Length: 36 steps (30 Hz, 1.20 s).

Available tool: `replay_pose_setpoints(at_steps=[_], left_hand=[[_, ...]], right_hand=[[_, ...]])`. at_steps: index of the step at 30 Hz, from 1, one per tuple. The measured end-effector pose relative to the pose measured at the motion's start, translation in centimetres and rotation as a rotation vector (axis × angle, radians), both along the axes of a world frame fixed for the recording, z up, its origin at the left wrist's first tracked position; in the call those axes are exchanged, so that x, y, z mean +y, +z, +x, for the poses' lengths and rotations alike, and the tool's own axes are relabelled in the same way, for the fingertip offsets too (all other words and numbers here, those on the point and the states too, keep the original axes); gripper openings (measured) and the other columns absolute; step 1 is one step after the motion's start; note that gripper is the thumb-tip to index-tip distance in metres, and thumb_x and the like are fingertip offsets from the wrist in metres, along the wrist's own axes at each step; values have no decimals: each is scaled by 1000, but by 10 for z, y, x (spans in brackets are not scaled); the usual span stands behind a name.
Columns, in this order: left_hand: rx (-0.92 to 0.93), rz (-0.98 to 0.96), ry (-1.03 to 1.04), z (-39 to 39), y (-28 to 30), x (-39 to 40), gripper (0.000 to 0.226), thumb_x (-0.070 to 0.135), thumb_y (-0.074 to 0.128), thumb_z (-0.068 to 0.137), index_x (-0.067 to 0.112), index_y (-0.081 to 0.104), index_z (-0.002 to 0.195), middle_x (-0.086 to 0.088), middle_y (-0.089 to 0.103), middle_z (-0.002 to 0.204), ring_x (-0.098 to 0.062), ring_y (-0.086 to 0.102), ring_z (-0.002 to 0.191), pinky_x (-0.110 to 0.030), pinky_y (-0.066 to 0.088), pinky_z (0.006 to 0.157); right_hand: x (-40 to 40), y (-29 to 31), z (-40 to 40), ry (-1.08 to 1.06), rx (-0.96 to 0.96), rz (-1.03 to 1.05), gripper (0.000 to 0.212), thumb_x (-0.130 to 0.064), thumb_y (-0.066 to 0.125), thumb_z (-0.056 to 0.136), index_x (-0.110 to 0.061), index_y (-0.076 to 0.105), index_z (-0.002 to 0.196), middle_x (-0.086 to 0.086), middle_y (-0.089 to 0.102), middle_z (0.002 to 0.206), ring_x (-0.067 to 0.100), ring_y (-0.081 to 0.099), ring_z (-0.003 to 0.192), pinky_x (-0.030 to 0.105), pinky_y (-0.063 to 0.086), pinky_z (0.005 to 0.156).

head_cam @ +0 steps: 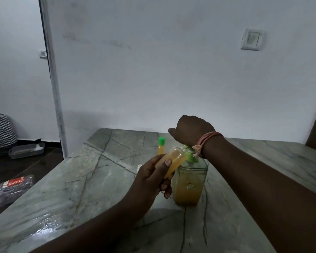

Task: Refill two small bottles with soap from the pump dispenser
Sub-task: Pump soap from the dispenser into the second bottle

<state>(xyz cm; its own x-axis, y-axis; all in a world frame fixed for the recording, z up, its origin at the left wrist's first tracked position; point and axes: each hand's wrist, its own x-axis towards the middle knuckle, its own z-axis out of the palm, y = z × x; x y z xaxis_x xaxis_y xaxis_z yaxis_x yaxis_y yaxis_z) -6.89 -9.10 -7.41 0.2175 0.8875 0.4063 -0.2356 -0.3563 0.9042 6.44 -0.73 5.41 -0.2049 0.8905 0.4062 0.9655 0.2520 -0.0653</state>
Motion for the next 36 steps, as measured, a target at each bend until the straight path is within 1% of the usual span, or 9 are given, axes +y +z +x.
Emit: replay_pose_setpoints(at_steps=[3,6,10,12,16,21,26,31,36], left_hand=[[-1,-5,2,0,2,-3,40,41,58,91,17,60,122,-11,55,79,-16,50,58,-30,48,51],[-10,-10,-20,0,0,-2,43,44,60,91,17,60,124,-12,53,80,-17,50,59,-31,49,51],[-18,-6,-14,-2,-2,0,40,41,60,92,16,61,124,-13,52,79,-15,50,58,-31,49,51],[-27,-6,-10,-1,-2,-1,39,39,59,94,14,60,124,-10,53,77,-14,49,57,-30,48,50],[-24,-14,3,-2,0,-2,37,39,58,95,16,61,123,-10,54,77,-14,49,56,-31,48,50],[-13,-14,5,-2,1,-4,37,39,58,94,16,62,122,-15,52,80,-15,50,57,-32,48,51],[-20,-18,-3,-1,-1,-2,40,42,61,90,17,62,122,-14,54,80,-15,50,56,-30,48,50],[-13,-30,13,0,-1,-2,43,38,57,90,14,58,126,-9,55,76,-14,50,55,-29,47,49],[-17,-39,15,0,0,-3,56,47,64,83,13,58,127,-11,55,78,-15,49,56,-31,47,49]], right_hand=[[-2,5,2,15,1,-69,38,-46,50,91,-19,41,67,-1,47,68,23,53,73,30,40,66],[-2,12,4,24,-45,-56,40,-49,50,92,-17,41,70,-1,45,69,23,52,75,30,41,68],[5,-5,6,24,139,-14,46,-49,47,92,-16,47,61,2,53,65,21,52,63,30,40,63],[7,-8,9,15,153,-35,48,-50,46,92,-16,46,59,3,52,63,23,53,64,31,40,64],[3,-4,7,2,82,-30,41,-48,48,90,-18,45,63,1,50,67,26,55,72,31,41,66],[-1,8,4,29,-70,-27,36,-51,49,92,-17,43,78,2,49,80,24,51,78,31,42,70],[2,-2,2,9,22,-3,38,-48,50,90,-20,42,65,-1,49,70,25,54,74,30,41,66],[4,-3,5,9,51,-60,39,-48,51,90,-20,44,64,-1,49,67,24,55,74,30,41,66],[-3,5,6,13,-3,-63,38,-48,50,91,-20,42,67,0,49,72,23,53,74,30,40,66]])
